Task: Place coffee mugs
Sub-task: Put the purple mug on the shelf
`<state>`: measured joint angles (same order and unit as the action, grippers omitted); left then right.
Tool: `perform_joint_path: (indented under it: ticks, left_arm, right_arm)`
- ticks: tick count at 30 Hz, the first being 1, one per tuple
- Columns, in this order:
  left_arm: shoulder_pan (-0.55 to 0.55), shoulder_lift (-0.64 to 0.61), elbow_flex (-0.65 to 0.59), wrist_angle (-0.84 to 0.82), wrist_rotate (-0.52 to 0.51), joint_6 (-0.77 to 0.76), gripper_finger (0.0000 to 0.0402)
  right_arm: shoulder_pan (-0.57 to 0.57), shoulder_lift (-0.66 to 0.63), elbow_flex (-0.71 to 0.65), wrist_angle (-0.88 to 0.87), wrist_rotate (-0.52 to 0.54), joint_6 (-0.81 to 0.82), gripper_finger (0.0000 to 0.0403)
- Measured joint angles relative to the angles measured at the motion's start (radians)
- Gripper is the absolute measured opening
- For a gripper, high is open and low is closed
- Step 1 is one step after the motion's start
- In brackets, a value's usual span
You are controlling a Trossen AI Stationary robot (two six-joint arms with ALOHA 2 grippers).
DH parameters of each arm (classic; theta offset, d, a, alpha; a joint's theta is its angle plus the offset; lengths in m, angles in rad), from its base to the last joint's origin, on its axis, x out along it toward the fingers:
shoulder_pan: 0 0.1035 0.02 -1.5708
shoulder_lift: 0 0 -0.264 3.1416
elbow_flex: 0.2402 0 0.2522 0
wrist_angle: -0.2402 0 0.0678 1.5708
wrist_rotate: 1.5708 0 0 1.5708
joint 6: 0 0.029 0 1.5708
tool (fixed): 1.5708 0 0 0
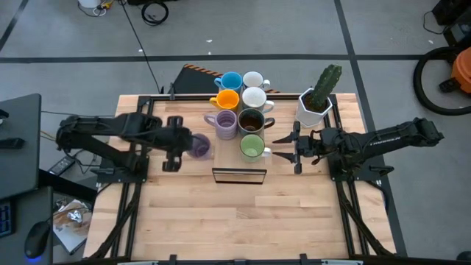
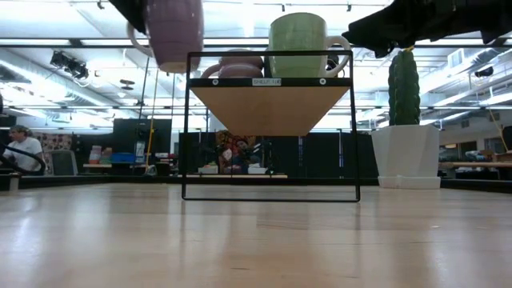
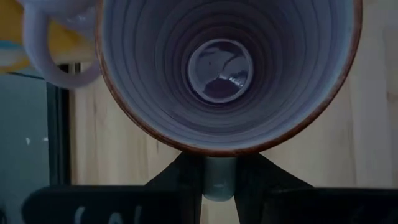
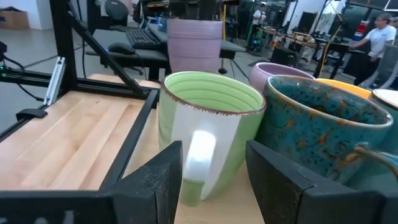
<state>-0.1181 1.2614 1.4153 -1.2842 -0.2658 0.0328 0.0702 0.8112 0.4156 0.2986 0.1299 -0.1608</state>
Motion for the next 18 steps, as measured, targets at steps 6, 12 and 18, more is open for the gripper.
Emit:
perform_joint_path:
  ticks: [6, 12, 18]
  left_arm:
    - [0.103, 0.072, 0.073, -0.006, 0.094, 0.148, 0.0062]
    - [0.171, 0.14, 0.139, -0.006, 0.185, 0.234, 0.0062]
    - [0.201, 0.216, 0.182, -0.003, 0.23, 0.277, 0.0062]
  right_arm:
    - [-0.001, 0.0, 0.0, 0.0, 0.0, 0.0, 0.0181]
    - [-0.001, 0.0, 0.0, 0.0, 0.0, 0.001, 0.0181]
    - [-0.001, 0.0, 0.0, -0.013, 0.0, 0.011, 0.0181]
